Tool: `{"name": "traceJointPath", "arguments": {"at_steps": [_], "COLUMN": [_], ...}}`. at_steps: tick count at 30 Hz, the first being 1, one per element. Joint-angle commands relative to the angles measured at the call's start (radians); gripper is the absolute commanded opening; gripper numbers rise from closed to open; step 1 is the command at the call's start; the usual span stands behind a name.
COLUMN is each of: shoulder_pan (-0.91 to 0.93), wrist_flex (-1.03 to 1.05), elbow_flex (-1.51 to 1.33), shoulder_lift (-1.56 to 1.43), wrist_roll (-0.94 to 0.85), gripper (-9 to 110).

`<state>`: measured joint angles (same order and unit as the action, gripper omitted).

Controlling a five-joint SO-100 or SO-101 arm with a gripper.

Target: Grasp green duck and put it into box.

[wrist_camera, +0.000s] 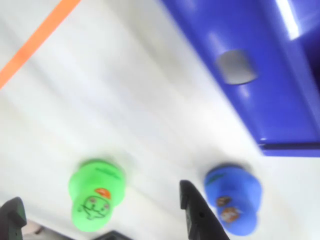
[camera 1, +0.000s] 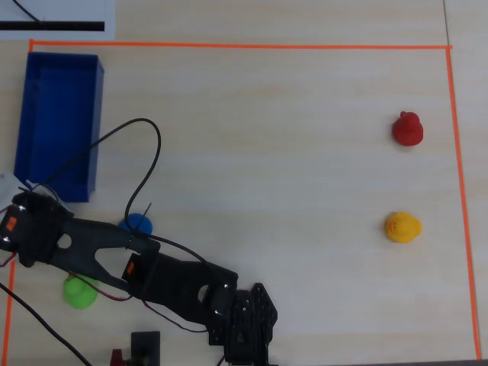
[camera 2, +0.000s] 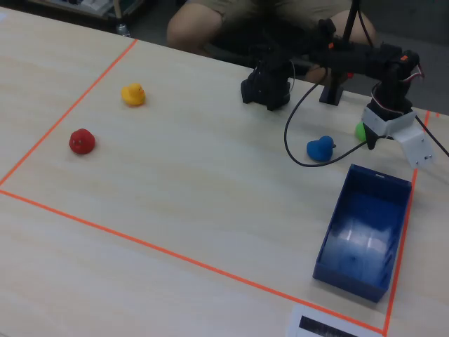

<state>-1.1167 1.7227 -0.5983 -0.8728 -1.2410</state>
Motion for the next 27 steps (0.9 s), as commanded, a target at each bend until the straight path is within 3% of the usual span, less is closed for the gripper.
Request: {"name": "traceJointPath", "arguments": {"at_steps": [1, 19, 27], "shoulder_pan": [-0.048, -0.092, -0.104], "wrist_flex": [0.009, 0.008, -0.072], "elbow_flex": [0.043, -0.038, -0.278], "shoulder_lift": [-0.012, 0.026, -0.084], "wrist_roll": [0.037, 0.118, 0.138], "gripper": [38, 36, 35]}}
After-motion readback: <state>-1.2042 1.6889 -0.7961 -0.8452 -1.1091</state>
